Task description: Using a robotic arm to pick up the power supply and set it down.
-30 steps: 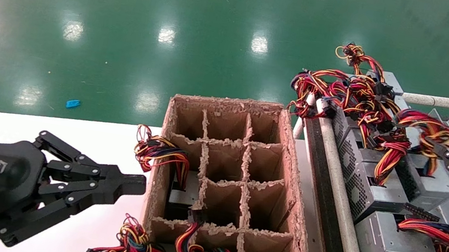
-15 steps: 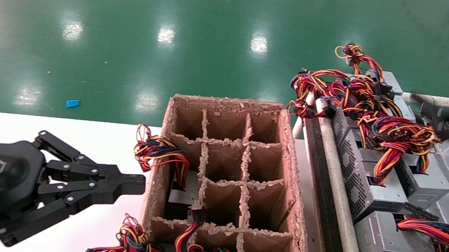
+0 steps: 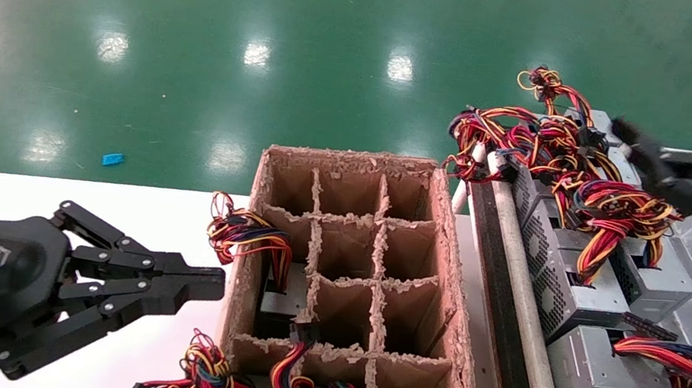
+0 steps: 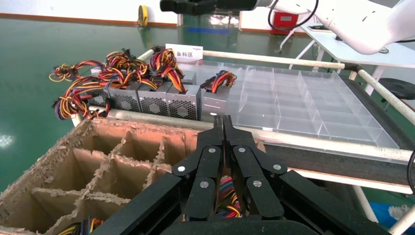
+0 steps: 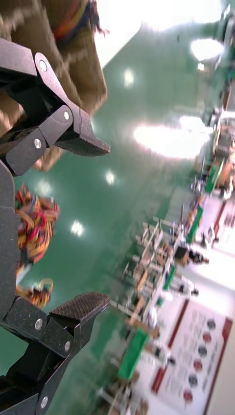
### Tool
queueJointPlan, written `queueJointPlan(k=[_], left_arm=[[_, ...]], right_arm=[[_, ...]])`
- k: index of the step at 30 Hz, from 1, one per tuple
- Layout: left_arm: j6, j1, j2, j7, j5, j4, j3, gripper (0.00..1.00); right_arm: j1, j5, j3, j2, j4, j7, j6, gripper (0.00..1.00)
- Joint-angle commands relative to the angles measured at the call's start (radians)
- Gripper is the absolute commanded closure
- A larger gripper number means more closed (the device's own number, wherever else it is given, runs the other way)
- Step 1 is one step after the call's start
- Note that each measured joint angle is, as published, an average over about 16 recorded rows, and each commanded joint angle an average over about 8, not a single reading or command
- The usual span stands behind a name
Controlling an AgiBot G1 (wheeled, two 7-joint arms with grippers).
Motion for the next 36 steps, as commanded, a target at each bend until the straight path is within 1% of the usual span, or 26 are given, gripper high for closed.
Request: queueJointPlan(k=[1,36], left_arm=[[0.0,0.0,0.0,0.0,0.0,0.0,0.0,0.0],[0.0,0.0,0.0,0.0,0.0,0.0,0.0,0.0]], right_arm=[[0.005,0.014,-0.019,0.001,0.0,0.005,-0.016,0.0],[0.091,0.267,-0.363,0.024,0.004,0.086,-0.29,0.0]])
